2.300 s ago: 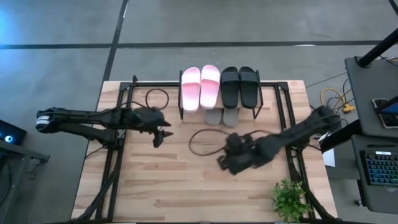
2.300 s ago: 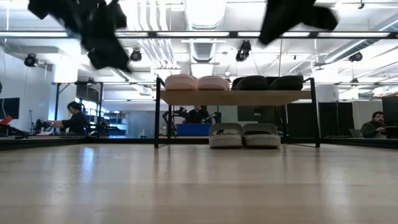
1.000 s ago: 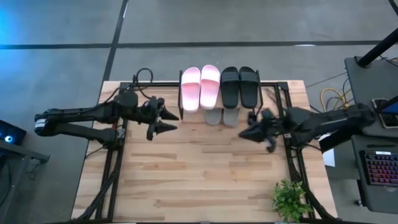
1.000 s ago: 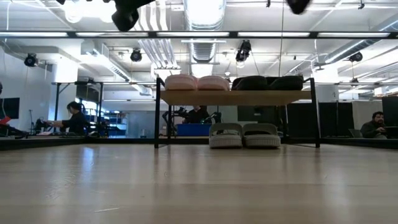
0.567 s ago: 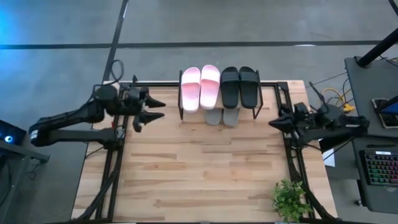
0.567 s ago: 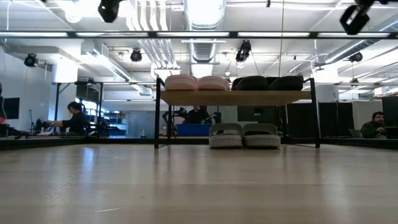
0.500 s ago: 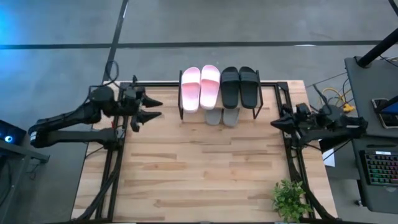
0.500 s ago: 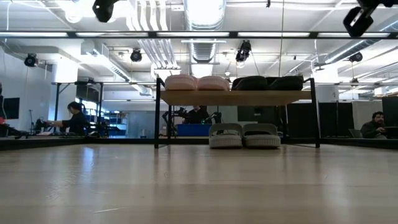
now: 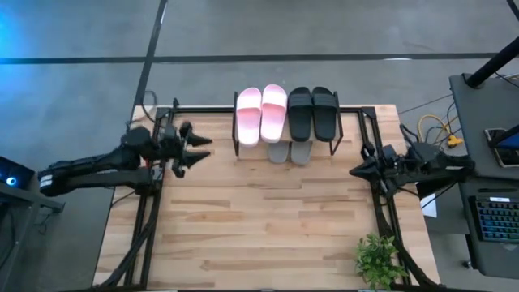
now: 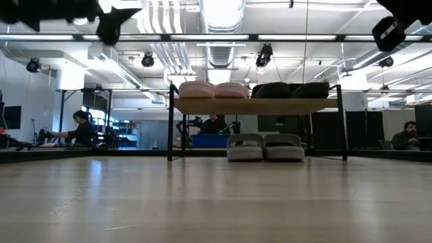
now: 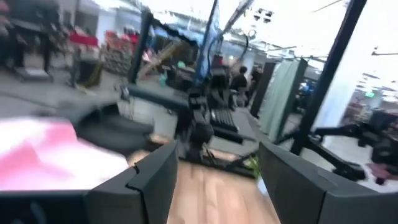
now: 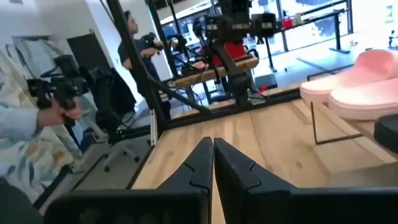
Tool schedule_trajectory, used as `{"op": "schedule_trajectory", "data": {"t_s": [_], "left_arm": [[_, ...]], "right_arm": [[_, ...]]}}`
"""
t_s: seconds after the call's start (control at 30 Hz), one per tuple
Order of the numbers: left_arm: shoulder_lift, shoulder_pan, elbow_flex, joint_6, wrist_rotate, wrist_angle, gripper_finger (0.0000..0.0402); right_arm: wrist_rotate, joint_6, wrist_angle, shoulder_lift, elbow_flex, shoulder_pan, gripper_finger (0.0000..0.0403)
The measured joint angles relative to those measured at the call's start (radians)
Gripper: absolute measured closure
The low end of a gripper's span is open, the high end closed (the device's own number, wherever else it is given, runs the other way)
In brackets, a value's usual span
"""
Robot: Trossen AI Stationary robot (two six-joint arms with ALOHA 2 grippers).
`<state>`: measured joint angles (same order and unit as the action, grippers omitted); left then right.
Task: Pick and place slides into the shelf
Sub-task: Return to Home Position
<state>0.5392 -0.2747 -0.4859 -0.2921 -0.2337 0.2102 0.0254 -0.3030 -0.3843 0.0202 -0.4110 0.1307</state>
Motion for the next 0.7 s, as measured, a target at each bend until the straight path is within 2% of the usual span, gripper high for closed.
{"op": "schedule_trajectory", "data": {"t_s": [0.13,0.23,0.4,0.57,0.63,0.7], "left_arm": [[-0.041,0.000,0.161,-0.044,-0.021,0.100,0.0194],[-0.096,-0.003,0.249,-0.051,-0.021,0.113,0.0194],[-0.303,-0.021,0.367,-0.064,-0.020,0.080,0.0194],[-0.515,-0.038,0.470,-0.101,-0.017,-0.004,0.0194],[-0.537,-0.042,0.476,-0.102,-0.018,-0.003,0.0194],[-0.492,-0.046,0.473,-0.094,-0.003,-0.025,0.0194]], "right_arm": [[0.000,-0.007,0.040,-0.020,0.046,0.000,0.0394],[0.000,-0.013,0.045,-0.019,0.058,0.000,0.0394],[-0.019,-0.004,0.046,-0.020,0.073,0.000,0.0394],[-0.155,0.018,0.088,-0.020,0.094,0.000,0.0394],[-0.169,0.026,0.155,-0.020,0.112,0.000,0.0394],[-0.148,0.041,0.239,-0.020,0.139,0.000,0.0394]]}}
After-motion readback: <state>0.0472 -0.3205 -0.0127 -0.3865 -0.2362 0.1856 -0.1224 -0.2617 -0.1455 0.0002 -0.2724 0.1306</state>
